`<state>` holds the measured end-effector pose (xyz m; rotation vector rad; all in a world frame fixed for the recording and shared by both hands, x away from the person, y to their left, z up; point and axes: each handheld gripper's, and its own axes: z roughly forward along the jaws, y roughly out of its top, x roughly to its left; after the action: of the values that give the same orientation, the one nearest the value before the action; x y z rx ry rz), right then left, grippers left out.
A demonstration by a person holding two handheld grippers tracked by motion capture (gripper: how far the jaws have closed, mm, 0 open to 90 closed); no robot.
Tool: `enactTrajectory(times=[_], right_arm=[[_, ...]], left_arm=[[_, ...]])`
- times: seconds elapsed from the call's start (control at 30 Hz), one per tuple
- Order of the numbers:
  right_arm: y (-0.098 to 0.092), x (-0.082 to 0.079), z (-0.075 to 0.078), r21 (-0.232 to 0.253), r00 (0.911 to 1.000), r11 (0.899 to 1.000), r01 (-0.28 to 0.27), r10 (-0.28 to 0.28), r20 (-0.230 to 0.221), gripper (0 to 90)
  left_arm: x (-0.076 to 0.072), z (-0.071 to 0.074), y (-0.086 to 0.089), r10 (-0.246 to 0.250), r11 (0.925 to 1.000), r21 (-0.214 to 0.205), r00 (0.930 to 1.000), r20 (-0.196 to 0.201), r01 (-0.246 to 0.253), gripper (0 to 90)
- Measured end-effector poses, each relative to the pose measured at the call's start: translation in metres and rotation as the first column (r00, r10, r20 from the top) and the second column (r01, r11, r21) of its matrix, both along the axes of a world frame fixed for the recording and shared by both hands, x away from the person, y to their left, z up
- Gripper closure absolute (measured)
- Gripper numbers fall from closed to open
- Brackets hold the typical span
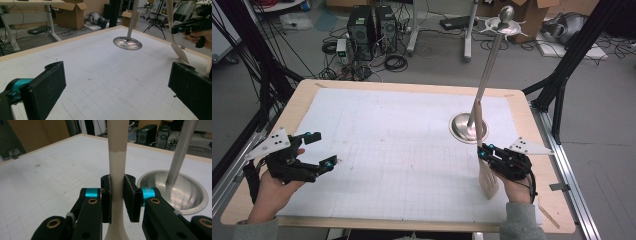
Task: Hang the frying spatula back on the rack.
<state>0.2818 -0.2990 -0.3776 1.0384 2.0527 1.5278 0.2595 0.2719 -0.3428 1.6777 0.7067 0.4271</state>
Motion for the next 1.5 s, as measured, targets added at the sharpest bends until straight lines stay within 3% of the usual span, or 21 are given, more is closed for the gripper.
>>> enactTrajectory(times=[0.3,0.7,0.93,1.23,1.5], right_arm=[[-0.008,-0.005,0.008,0.047,0.9991,0.999,0.023,-0.025,0.034,78.1],[-0.017,-0.007,0.013,0.065,0.9964,0.996,0.063,-0.066,0.054,78.1],[-0.028,-0.007,0.025,0.095,0.9952,0.994,0.060,-0.066,0.072,78.1],[-0.041,-0.001,0.054,0.032,0.9959,0.999,0.028,-0.031,0.086,78.1],[-0.049,0.005,0.075,0.024,0.9965,1.000,0.006,-0.008,0.083,78.1]], left_arm=[[0.000,0.000,0.000,0.000,1.0000,0.004,1.0000,-0.003,0.000,1.8],[-0.001,0.001,0.000,-0.001,1.0000,-0.001,1.0000,0.002,0.001,1.8],[-0.001,0.001,-0.002,-0.004,1.0000,-0.002,1.0000,0.002,0.004,1.8],[-0.002,0.003,-0.001,-0.001,1.0000,-0.005,1.0000,0.007,0.001,1.8],[-0.002,0.003,0.000,0.000,1.0000,-0.009,0.9999,0.010,0.000,1.8]])
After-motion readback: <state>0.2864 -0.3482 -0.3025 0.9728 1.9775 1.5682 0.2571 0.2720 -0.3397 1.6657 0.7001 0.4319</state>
